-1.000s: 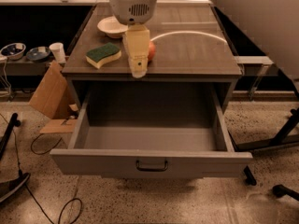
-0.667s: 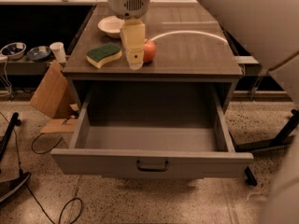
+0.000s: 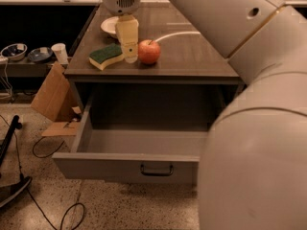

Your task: Place sponge into top drawer

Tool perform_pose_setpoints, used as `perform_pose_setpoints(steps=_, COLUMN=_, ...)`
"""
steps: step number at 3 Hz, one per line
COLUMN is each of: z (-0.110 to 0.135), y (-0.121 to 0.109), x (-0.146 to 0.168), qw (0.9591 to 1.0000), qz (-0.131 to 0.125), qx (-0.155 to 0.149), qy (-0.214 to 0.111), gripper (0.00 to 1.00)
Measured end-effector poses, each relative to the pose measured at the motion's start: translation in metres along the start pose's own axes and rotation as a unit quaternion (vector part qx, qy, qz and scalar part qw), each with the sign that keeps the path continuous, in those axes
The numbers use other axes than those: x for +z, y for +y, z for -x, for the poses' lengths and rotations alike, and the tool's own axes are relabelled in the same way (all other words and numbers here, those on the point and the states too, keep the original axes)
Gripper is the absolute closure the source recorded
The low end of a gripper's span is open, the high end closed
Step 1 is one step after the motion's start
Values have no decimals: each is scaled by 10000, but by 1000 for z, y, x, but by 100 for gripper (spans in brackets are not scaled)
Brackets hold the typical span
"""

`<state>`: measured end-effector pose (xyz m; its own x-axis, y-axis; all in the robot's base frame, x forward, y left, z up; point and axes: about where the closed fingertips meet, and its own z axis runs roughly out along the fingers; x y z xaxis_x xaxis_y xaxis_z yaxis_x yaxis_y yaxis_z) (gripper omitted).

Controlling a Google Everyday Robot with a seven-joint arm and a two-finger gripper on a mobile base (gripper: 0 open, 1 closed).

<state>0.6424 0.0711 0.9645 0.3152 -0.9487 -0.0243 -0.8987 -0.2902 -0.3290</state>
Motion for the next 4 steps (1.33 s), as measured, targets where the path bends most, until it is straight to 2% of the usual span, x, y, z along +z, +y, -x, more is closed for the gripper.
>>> perform_pose_setpoints(steps=1, z=8, y=-8, x=16, qw=10000, qz=-3, qx=-27, qy=-45, gripper=0)
perform_pose_setpoints(steps=2, z=27, y=-17, x=48, qw=9999, qz=-67, qx=-104, qy=-20, gripper=0)
perform_pose_setpoints(steps=3, z=27, y=-17, x=48, qw=9999, qz=-68, qx=-105, qy=-19, gripper=0)
perform_pose_setpoints(steps=4, z=32, y=-24, x=51, qw=9994, qz=-217, qx=-192, qy=172, gripper=0)
